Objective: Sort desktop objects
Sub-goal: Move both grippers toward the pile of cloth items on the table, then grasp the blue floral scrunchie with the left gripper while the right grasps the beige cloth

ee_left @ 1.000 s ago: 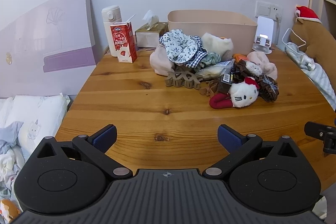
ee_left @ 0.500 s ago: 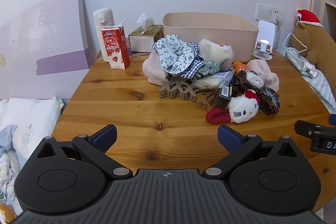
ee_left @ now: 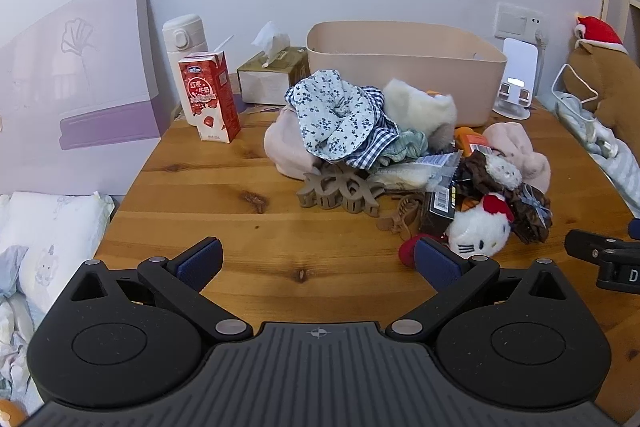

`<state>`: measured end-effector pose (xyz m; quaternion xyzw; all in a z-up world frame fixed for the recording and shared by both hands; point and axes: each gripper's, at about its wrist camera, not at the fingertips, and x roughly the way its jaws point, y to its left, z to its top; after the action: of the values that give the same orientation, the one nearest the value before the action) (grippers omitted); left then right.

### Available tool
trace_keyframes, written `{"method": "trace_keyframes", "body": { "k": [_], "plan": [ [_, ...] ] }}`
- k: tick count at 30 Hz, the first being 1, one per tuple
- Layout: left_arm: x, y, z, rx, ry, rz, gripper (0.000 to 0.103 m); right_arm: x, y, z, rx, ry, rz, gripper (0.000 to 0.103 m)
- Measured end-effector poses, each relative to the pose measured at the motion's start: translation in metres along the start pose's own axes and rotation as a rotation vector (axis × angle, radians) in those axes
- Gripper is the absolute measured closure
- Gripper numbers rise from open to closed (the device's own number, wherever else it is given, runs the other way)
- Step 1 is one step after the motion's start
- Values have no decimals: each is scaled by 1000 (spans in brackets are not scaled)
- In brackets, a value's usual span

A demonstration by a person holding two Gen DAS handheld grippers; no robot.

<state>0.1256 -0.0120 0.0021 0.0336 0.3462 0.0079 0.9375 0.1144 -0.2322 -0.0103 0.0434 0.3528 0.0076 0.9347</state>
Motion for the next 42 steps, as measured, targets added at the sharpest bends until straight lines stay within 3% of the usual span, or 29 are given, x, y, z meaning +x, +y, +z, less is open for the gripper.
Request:
{"method": "trace_keyframes", "body": {
  "k": [13,27,42],
  "plan": [
    [43,-7,10,37,16,16,0,28,-6,12,-39,-23,16,0],
    [81,-6,17,33,55,-26,0,67,-10,21,-105,14,38,2],
    [105,18,63,9,-7,10,0,105,-34,55,-55,24,32,4]
  ]
}}
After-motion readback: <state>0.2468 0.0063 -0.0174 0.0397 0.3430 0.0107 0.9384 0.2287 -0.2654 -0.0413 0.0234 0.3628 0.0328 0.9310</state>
